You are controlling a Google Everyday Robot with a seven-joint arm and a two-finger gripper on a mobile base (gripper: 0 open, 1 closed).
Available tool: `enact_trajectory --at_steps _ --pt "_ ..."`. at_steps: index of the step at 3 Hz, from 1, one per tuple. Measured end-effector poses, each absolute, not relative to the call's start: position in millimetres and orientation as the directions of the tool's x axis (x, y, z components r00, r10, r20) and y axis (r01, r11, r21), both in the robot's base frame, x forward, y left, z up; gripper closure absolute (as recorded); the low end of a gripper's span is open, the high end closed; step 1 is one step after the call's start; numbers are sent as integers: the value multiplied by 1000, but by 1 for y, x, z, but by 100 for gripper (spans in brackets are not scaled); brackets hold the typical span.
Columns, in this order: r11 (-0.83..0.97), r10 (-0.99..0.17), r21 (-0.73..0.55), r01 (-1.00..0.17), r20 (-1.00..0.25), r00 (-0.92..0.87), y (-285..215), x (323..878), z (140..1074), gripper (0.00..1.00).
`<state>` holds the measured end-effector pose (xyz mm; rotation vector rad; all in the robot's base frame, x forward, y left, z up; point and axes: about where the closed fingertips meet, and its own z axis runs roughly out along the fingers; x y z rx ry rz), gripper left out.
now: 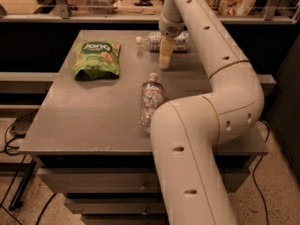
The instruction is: Place blue plastic bottle upright
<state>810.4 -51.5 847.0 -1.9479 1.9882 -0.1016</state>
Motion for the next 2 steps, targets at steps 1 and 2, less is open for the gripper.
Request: enact_trajectory --at_steps 1,2 --pt "53 -978 -296 -954 -208 11 -53 809 850 17" --pt "56 -977 -295 -954 -215 9 -54 808 852 41"
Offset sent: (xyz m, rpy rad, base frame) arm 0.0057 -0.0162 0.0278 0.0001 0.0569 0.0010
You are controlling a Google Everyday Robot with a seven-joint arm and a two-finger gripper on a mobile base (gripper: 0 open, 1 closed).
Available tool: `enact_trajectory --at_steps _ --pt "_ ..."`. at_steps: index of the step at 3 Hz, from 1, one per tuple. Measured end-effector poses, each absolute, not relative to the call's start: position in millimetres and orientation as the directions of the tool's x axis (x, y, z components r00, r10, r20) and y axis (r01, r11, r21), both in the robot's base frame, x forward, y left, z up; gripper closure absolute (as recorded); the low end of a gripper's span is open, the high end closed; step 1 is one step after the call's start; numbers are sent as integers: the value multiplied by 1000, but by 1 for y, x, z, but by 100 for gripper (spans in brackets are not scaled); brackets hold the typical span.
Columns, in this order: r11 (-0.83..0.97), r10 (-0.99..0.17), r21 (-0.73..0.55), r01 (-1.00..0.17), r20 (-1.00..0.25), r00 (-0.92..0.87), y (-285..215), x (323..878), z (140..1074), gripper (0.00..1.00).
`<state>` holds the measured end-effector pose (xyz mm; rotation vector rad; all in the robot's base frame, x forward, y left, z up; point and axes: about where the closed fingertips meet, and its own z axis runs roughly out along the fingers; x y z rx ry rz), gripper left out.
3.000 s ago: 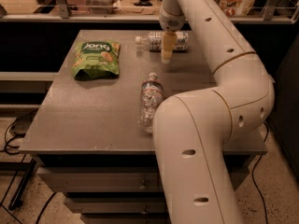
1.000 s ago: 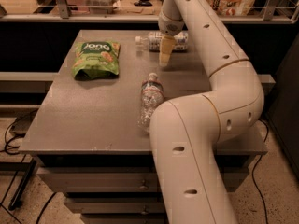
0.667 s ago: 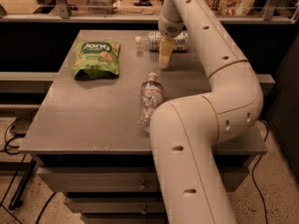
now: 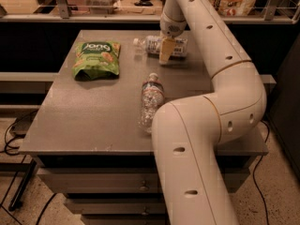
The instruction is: Place blue plastic bottle upright
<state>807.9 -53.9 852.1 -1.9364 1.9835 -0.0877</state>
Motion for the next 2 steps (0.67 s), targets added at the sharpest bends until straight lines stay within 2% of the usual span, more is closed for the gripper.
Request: enact_trajectory --at_steps 1,2 --pt "60 -975 -291 -955 -224 7 -52 807 853 72" --pt "65 -974 -292 -954 -226 3 -52 805 857 95"
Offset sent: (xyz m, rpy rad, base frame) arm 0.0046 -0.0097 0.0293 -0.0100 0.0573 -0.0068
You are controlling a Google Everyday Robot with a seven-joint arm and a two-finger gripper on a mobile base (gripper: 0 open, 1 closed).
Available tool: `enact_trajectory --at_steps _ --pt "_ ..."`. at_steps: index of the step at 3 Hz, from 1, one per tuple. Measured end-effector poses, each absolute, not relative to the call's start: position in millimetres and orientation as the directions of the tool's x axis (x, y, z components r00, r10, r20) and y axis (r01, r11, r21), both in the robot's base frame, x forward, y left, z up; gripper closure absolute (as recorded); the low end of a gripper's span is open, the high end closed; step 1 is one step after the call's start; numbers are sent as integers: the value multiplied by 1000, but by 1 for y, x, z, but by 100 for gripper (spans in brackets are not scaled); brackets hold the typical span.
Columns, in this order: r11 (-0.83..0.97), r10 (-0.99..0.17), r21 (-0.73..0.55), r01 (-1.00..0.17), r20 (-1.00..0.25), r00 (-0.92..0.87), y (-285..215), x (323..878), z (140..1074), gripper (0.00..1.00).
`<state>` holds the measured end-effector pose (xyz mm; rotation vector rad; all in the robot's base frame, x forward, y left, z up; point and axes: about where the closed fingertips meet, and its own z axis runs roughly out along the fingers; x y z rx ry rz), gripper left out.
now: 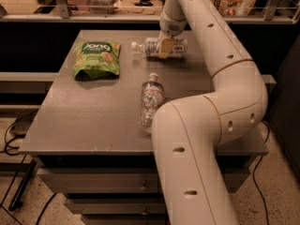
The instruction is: Place blue plastic bottle upright
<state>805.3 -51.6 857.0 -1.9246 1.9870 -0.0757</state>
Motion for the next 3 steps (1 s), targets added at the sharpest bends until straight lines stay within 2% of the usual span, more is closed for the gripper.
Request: enact_trajectory --at_steps 1,3 --pt "74 -972 -346 -935 -236 10 -50 799 899 100" --pt "80 -951 -520 -851 -294 91 -51 778 1012 100"
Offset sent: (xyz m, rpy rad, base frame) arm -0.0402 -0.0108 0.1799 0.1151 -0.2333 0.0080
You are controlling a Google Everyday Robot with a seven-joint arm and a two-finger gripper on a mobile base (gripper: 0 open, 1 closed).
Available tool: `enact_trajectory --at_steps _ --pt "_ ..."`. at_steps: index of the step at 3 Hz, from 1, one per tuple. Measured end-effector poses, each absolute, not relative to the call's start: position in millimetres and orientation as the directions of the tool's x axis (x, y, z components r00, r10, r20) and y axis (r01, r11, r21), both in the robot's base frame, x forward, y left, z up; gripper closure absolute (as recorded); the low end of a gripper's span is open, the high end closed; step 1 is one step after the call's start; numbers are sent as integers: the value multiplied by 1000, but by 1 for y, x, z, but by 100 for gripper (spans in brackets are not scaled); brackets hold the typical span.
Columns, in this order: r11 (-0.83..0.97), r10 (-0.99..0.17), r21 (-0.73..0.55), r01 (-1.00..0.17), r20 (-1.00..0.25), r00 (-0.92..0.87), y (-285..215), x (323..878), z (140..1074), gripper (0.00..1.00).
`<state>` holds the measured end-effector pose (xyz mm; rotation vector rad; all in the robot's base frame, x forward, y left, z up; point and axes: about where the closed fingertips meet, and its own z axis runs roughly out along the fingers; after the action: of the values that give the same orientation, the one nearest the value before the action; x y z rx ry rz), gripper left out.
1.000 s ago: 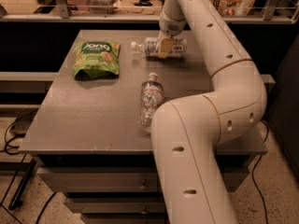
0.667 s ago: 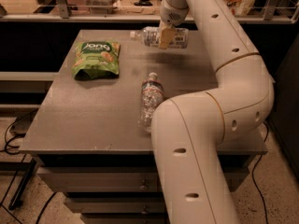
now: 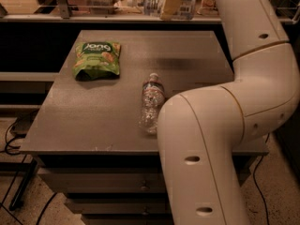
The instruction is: Place blue plastic bottle upright
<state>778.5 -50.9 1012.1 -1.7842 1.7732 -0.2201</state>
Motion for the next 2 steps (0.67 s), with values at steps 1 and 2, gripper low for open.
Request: enact_trajectory --at_steps 1,2 --pt "82 -949 -531 -844 -299 96 -48 782 1014 100" --pt "96 -941 -521 -848 -324 93 -46 783 1010 100"
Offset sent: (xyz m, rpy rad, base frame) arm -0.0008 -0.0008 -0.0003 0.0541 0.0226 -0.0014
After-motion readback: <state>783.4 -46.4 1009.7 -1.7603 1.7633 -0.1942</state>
